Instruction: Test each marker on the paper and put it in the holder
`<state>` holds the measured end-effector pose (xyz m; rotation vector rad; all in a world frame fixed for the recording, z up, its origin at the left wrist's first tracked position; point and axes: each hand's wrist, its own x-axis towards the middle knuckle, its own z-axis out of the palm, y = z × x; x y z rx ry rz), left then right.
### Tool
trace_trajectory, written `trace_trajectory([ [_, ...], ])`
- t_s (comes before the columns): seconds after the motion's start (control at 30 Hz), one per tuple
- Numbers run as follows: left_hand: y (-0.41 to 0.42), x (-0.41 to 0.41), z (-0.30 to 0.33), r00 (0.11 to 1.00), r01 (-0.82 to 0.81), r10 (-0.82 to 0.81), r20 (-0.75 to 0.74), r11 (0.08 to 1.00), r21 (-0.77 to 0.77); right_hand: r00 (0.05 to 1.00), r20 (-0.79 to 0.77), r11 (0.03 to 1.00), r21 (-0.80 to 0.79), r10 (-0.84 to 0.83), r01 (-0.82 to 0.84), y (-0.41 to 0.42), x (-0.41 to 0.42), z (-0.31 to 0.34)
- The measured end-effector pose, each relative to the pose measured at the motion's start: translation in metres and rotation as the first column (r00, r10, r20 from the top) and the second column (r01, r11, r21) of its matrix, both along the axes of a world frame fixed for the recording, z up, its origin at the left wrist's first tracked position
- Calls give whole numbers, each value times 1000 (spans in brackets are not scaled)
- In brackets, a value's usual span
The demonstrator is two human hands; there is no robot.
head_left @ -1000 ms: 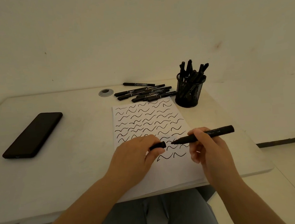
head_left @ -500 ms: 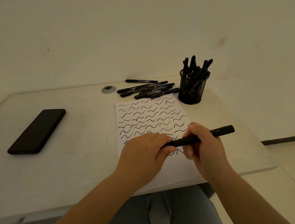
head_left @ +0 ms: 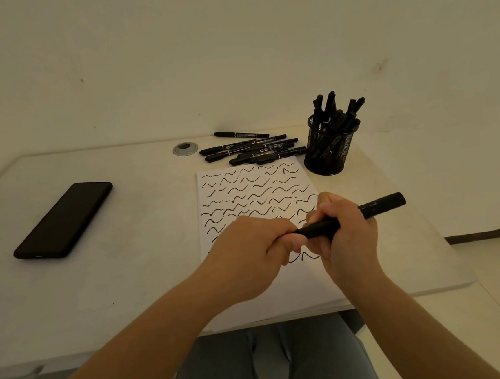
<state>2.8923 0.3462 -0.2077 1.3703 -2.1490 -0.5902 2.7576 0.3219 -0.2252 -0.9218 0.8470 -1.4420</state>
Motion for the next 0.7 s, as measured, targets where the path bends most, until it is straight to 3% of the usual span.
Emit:
trace_trajectory([
  [0.23,-4,0,-2,975,102,-55,-215,971,215,995,-65,995,-69,73,-78,-4,-7,-2],
  [0.4,-12,-5,-2,963,34,13,-268,985,170,976,-211,994,-88,47,-67,-15,-14,6],
  [0.53,-21,4,0,975,-86,106,-198,991,105,968,-200,988,0,-151,154,-25,-26,8],
  [0.63,-29,12,-1,977,-205,204,-63,979,-11,809,-472,936,-137,-351,326,-35,-38,3],
  [0.7,-35,13,-1,969,-241,244,24,966,-91,490,-736,882,-426,-468,203,-38,-41,-1],
])
